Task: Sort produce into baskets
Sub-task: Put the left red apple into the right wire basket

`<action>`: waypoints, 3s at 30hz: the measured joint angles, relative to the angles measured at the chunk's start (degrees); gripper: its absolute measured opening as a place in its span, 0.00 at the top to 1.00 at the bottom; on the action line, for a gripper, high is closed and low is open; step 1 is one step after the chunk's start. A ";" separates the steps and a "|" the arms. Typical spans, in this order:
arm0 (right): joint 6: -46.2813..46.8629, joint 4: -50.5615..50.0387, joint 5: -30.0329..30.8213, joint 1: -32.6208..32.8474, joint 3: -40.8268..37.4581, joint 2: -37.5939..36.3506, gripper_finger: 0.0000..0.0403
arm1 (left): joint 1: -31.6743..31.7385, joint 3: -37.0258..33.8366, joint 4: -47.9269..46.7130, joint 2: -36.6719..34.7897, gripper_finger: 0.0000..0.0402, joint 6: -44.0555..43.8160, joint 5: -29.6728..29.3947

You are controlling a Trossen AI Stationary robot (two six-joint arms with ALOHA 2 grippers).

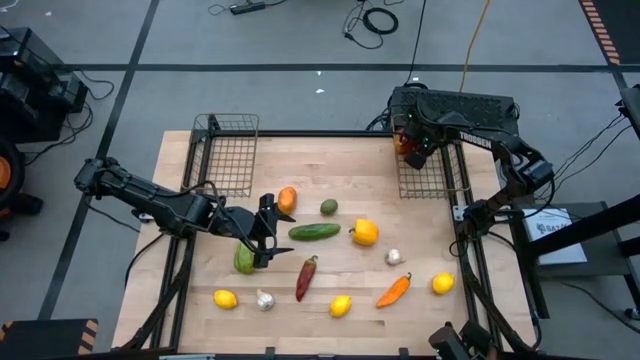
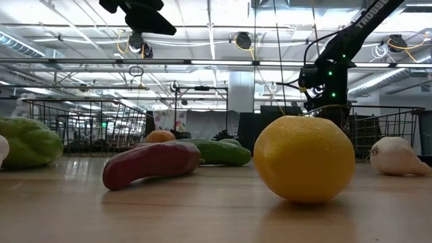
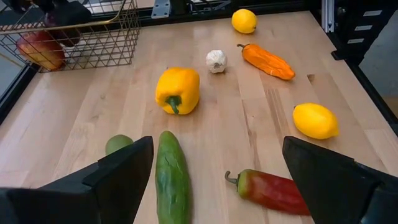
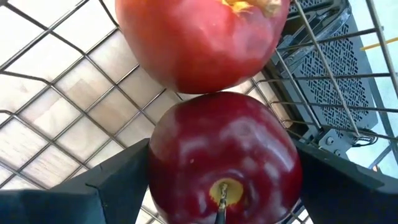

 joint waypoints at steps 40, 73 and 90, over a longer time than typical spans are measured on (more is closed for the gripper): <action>4.31 -15.87 1.17 6.79 3.77 -16.47 0.08 | -0.02 0.00 0.08 0.00 0.10 0.23 0.02; 11.35 -13.87 4.66 8.11 3.72 0.04 0.84 | 0.00 0.00 1.16 -0.02 0.10 0.35 0.02; 10.27 -10.32 7.53 7.37 3.72 0.04 0.85 | 0.00 0.00 0.42 -0.02 0.10 0.25 0.02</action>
